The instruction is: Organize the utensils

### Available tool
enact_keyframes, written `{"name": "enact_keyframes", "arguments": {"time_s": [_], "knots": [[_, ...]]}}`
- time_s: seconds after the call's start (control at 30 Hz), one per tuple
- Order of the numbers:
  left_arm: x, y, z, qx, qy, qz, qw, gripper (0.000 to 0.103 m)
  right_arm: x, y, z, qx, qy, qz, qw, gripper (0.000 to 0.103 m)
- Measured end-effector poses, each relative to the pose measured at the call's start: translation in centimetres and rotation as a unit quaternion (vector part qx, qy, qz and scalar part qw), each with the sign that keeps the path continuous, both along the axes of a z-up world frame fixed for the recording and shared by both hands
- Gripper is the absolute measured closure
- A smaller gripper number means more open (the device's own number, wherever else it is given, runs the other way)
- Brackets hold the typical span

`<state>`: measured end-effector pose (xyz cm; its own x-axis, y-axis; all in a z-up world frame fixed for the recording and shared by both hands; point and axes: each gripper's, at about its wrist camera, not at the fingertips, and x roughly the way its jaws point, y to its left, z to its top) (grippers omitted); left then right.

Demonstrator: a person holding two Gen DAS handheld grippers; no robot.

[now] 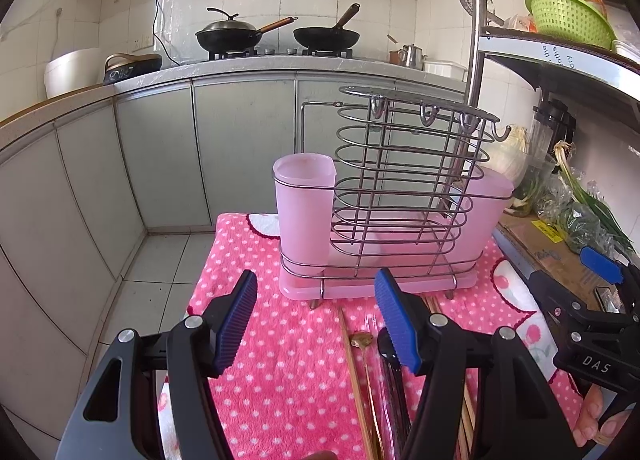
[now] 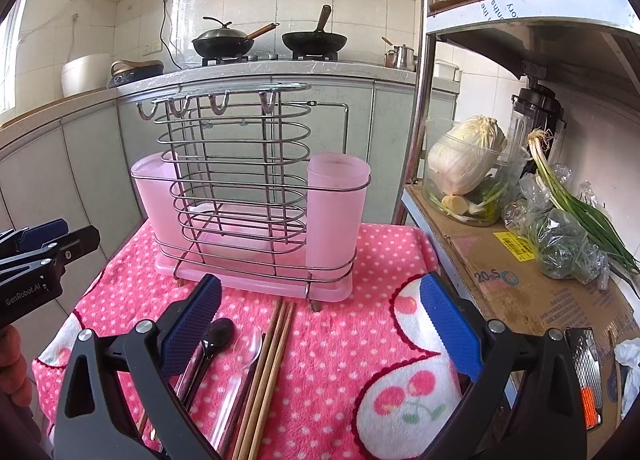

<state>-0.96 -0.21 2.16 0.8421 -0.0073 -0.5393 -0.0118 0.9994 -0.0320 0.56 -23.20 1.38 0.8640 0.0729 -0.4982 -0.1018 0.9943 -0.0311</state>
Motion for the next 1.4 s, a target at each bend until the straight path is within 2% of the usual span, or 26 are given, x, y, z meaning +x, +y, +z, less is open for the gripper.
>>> {"name": "enact_keyframes", "arguments": {"time_s": [0.4, 0.53, 0.97, 1.17, 1.4], "knots": [[-0.4, -0.2, -0.1, 0.000, -0.008, 0.000, 1.0000, 0.042, -0.2, 0.1, 0.2, -0.001, -0.003, 0.000, 1.000, 0.003], [-0.4, -0.1, -0.1, -0.003, -0.008, 0.001, 1.0000, 0.039, -0.3, 0.0, 0.4, 0.000, -0.006, 0.000, 1.000, 0.003], [-0.4, -0.2, -0.3, 0.001, -0.006, -0.005, 1.0000, 0.036, -0.1, -0.4, 0.2, 0.004, -0.003, -0.003, 1.000, 0.003], [0.1, -0.3, -0.9, 0.003, 0.012, -0.007, 0.9999, 0.035, 0.3, -0.9, -0.5, 0.005, 0.013, -0.007, 1.000, 0.003], [0.9, 0.5, -2.3, -0.007, 0.048, -0.010, 0.9988, 0.035, 1.1, -2.2, -1.6, 0.028, 0.056, -0.011, 0.998, 0.003]]}}
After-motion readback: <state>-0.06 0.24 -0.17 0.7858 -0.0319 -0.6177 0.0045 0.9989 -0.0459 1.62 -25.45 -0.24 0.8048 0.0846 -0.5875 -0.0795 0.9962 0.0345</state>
